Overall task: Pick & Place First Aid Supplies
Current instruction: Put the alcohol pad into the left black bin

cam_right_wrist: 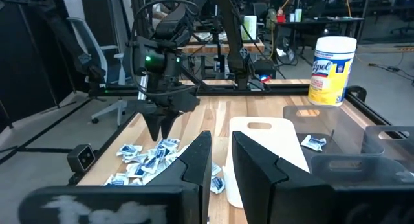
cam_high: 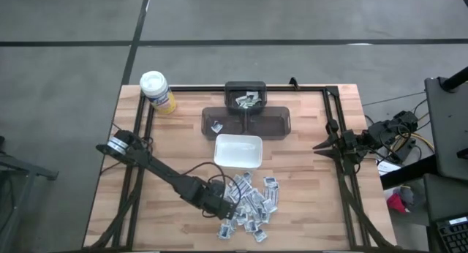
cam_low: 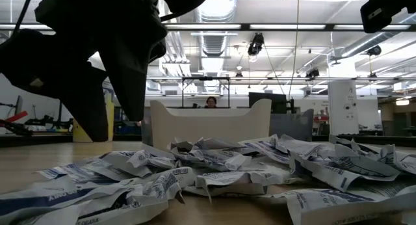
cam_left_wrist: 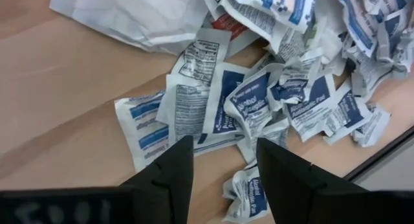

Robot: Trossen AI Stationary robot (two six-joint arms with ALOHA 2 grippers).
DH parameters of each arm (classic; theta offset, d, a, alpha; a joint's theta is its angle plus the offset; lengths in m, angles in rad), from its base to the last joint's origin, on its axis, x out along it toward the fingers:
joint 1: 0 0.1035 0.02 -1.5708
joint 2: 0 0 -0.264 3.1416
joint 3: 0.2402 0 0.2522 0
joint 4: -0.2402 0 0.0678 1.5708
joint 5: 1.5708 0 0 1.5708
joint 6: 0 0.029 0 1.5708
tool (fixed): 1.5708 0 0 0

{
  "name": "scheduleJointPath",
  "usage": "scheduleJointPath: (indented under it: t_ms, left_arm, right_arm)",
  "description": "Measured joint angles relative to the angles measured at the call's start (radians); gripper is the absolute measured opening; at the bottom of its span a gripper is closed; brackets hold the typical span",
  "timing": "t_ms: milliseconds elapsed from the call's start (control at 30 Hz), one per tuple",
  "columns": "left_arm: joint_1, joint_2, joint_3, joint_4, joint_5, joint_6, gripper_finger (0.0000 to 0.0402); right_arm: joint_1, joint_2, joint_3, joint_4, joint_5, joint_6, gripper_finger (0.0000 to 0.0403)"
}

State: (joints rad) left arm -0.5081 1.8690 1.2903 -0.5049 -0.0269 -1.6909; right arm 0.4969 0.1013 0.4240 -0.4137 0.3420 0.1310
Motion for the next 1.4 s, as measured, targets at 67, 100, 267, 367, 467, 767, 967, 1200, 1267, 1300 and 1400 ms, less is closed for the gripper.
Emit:
scheduleJointPath:
  t_ms: [67, 100, 267, 367, 467, 767, 967, 1200, 1267, 1300, 1400]
  left_arm:
    - [0.002, 0.000, 0.000, 0.000, 0.000, 0.003, 0.0161]
    - [0.003, 0.001, 0.000, 0.000, 0.000, 0.008, 0.0161]
    - [0.012, 0.001, -0.001, 0.005, 0.000, 0.022, 0.0161]
    - [0.016, 0.001, -0.002, 0.005, 0.000, 0.034, 0.0161]
    - [0.020, 0.001, -0.002, 0.005, 0.000, 0.042, 0.0161]
    - [0.022, 0.001, -0.002, 0.022, 0.000, 0.041, 0.0161]
    - [0.022, 0.001, -0.003, 0.034, 0.000, 0.041, 0.0161]
    - [0.022, 0.001, -0.028, 0.040, 0.000, 0.040, 0.0161]
    - [0.022, 0.001, -0.035, 0.056, 0.000, 0.038, 0.0161]
    - [0.022, 0.001, -0.036, 0.060, 0.000, 0.037, 0.0161]
    - [0.022, 0.002, -0.036, 0.062, 0.000, 0.034, 0.0161]
  right_arm:
    - [0.000, 0.000, 0.000, 0.000, 0.000, 0.000, 0.0059]
    - [0.000, 0.000, 0.000, 0.000, 0.000, 0.000, 0.0059]
    - [0.000, 0.000, 0.000, 0.000, 0.000, 0.000, 0.0059]
    - [0.000, 0.000, 0.000, 0.000, 0.000, 0.000, 0.0059]
    - [0.000, 0.000, 0.000, 0.000, 0.000, 0.000, 0.0059]
    - [0.000, 0.000, 0.000, 0.000, 0.000, 0.000, 0.0059]
    - [0.000, 0.000, 0.000, 0.000, 0.000, -0.001, 0.0059]
    - [0.000, 0.000, 0.000, 0.000, 0.000, -0.003, 0.0059]
    - [0.000, 0.000, 0.000, 0.000, 0.000, -0.003, 0.0059]
    - [0.000, 0.000, 0.000, 0.000, 0.000, -0.003, 0.0059]
    - [0.000, 0.000, 0.000, 0.000, 0.000, -0.003, 0.0059]
